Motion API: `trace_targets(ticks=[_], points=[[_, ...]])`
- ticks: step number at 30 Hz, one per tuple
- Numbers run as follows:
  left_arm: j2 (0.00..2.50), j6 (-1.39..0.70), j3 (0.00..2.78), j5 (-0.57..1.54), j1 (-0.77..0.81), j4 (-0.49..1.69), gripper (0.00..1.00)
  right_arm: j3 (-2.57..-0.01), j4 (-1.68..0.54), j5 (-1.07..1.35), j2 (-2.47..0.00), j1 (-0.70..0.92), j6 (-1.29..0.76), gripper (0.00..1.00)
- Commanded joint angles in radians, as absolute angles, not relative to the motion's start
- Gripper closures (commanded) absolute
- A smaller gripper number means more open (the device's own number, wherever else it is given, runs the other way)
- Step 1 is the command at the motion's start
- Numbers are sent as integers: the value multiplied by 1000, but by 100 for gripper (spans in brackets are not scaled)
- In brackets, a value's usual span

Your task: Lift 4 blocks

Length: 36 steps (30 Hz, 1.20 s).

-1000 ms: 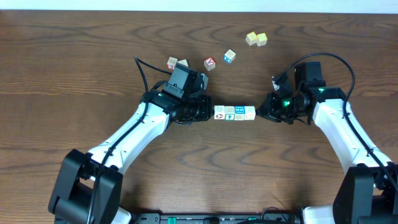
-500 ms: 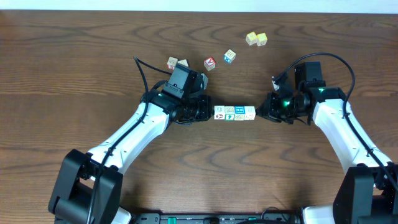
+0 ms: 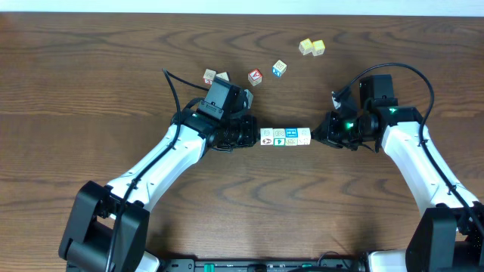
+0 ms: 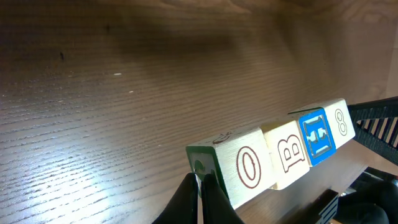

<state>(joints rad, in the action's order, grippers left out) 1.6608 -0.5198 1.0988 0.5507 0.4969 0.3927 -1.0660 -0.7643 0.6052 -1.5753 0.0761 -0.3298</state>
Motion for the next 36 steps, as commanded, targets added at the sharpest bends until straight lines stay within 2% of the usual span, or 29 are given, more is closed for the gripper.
trace_targets(ticks=[1, 36], points=[[1643, -518, 1105, 726, 536, 365, 93, -1093, -766, 839, -1556, 139, -339, 99], [1644, -518, 1105, 725, 536, 365, 93, -1092, -767, 813, -1556, 139, -336, 99]])
